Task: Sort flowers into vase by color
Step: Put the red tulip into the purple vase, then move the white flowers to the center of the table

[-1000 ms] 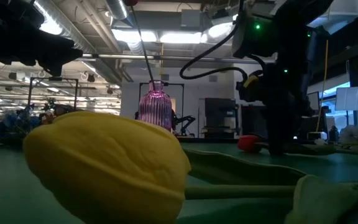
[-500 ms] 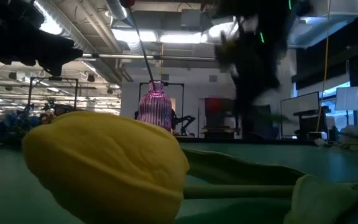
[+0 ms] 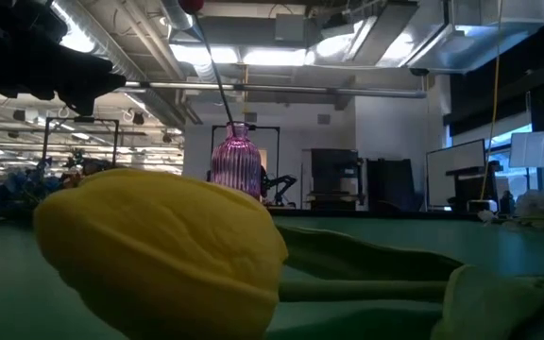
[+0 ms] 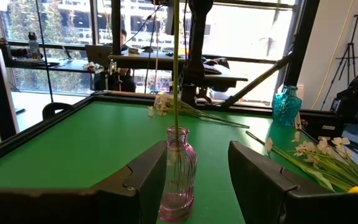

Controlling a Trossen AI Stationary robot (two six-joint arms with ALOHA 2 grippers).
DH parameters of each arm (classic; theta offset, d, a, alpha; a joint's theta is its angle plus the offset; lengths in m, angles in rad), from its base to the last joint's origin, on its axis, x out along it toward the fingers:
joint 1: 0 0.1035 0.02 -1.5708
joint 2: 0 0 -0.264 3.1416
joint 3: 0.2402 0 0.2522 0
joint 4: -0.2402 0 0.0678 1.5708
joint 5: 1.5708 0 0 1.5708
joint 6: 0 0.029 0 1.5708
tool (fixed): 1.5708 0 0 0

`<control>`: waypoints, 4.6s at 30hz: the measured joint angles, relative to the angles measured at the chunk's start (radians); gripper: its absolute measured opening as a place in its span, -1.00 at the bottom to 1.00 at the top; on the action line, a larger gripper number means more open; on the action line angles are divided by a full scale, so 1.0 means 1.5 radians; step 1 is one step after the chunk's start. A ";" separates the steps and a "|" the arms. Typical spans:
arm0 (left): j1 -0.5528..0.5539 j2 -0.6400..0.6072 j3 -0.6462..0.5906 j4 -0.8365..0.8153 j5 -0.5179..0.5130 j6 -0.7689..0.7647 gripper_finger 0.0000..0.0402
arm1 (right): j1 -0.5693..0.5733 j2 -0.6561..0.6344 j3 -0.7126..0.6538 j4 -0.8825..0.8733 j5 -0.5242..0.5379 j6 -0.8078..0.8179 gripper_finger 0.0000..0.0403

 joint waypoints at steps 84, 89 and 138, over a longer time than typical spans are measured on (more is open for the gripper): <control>0.000 0.000 0.000 0.000 -0.004 0.000 -0.17 | 0.335 0.307 0.016 -0.626 -0.138 0.796 0.12; 0.000 0.000 0.000 0.000 -0.004 0.000 -0.17 | 0.311 0.334 0.016 -0.617 -0.141 0.739 0.11; 0.000 0.000 0.000 0.001 -0.005 0.000 -0.17 | -0.099 0.329 0.096 -1.031 0.066 -0.572 -0.83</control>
